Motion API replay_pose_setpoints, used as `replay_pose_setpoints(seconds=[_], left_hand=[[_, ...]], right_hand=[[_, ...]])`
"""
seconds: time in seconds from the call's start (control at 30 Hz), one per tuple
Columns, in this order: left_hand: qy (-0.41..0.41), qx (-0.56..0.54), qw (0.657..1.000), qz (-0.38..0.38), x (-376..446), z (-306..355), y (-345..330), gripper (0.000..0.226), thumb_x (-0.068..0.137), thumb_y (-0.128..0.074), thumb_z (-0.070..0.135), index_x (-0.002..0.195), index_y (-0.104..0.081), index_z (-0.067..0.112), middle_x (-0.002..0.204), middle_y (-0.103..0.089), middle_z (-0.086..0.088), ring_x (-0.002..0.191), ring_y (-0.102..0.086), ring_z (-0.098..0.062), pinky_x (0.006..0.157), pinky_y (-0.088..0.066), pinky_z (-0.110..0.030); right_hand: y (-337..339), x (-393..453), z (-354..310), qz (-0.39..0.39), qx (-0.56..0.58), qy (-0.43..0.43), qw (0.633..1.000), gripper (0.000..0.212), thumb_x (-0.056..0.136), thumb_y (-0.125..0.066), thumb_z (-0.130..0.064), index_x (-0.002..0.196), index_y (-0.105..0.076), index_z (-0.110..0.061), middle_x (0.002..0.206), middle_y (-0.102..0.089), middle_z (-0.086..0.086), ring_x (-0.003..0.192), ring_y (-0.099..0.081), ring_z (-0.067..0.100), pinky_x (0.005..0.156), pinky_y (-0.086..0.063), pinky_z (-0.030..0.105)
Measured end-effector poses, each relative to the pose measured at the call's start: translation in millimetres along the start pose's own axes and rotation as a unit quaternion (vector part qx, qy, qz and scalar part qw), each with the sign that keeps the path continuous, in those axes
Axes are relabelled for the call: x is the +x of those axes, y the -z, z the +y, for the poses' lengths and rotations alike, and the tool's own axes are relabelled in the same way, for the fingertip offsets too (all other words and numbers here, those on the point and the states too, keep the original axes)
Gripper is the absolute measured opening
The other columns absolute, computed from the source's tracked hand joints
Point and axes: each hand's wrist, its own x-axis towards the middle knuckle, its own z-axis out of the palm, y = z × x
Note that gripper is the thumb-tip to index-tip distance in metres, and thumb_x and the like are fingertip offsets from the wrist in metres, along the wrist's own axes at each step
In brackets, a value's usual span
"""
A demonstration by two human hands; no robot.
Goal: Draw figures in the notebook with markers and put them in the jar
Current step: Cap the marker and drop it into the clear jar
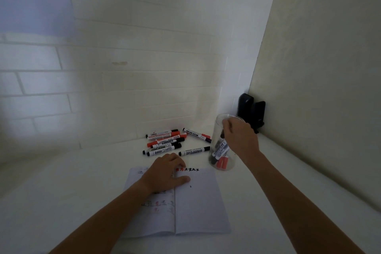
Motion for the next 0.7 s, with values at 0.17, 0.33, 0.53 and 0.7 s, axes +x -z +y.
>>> replay_pose_setpoints(seconds=[0.17,0.33,0.53,0.7], left_hand=[[-0.005,-0.01,1.0,0.015,0,-1,-1,0.053,0.085,-0.05,0.078,0.115,-0.063,0.036,0.114,-0.056,0.017,0.102,-0.051,-0.001,0.091,-0.048,-0.028],[-0.012,-0.014,0.999,0.03,2,-1,-1,0.05,0.084,-0.054,0.076,0.11,-0.064,0.034,0.108,-0.057,0.017,0.098,-0.052,-0.001,0.086,-0.049,-0.027],[-0.003,-0.019,0.999,0.039,2,1,-1,0.052,0.083,-0.056,0.074,0.111,-0.065,0.031,0.109,-0.059,0.014,0.1,-0.052,-0.003,0.088,-0.048,-0.027],[0.0,-0.017,0.999,0.042,2,1,-2,0.05,0.085,-0.056,0.07,0.111,-0.065,0.028,0.108,-0.06,0.011,0.099,-0.053,-0.006,0.087,-0.048,-0.03]], right_hand=[[-1,-33,-21,0.181,-0.067,0.139,0.971,0.019,0.099,-0.046,-0.024,0.103,-0.062,-0.013,0.107,-0.061,0.005,0.06,-0.058,0.015,0.043,-0.049,0.025],[-46,-56,-41,0.02,-0.017,0.248,0.968,0.015,0.096,-0.051,-0.018,0.106,-0.061,-0.015,0.11,-0.06,0.002,0.064,-0.057,0.013,0.05,-0.054,0.028],[-111,-47,-32,-0.183,-0.069,0.154,0.969,0.035,0.097,-0.054,-0.003,0.13,-0.055,-0.013,0.13,-0.054,0.005,0.097,-0.064,0.025,0.07,-0.05,0.033],[-127,-37,-32,-0.211,-0.125,0.139,0.959,0.047,0.092,-0.058,0.003,0.135,-0.049,-0.012,0.129,-0.051,0.01,0.101,-0.064,0.028,0.071,-0.047,0.034]])
